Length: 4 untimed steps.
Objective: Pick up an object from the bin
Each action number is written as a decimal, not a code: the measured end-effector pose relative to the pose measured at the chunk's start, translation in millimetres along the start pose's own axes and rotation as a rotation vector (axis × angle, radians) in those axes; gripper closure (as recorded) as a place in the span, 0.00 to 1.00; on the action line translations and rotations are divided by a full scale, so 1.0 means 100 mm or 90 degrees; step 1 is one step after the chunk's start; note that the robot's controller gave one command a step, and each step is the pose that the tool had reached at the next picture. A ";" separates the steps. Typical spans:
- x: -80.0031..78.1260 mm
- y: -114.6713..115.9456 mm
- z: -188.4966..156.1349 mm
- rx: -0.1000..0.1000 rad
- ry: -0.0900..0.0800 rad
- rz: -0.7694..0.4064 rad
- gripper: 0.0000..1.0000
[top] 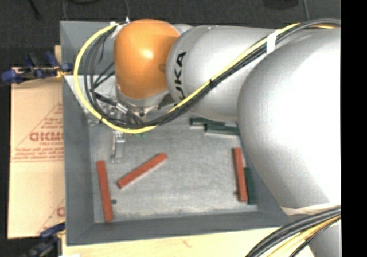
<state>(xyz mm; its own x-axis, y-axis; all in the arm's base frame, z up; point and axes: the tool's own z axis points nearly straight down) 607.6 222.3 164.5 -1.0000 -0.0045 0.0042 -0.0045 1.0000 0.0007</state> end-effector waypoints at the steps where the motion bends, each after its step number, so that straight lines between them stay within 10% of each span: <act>1: 0.14 -0.33 0.88 0.001 -0.002 -0.298 0.00; 2: 0.76 -0.64 0.95 0.001 0.001 -0.314 0.00; 3: 0.73 -0.63 0.94 0.000 -0.005 -0.312 1.00; 4: 0.68 -0.31 -0.54 0.001 -0.011 -0.359 1.00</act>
Offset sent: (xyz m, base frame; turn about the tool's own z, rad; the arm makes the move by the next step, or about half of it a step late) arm -0.0141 -0.0310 -0.0866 -0.4707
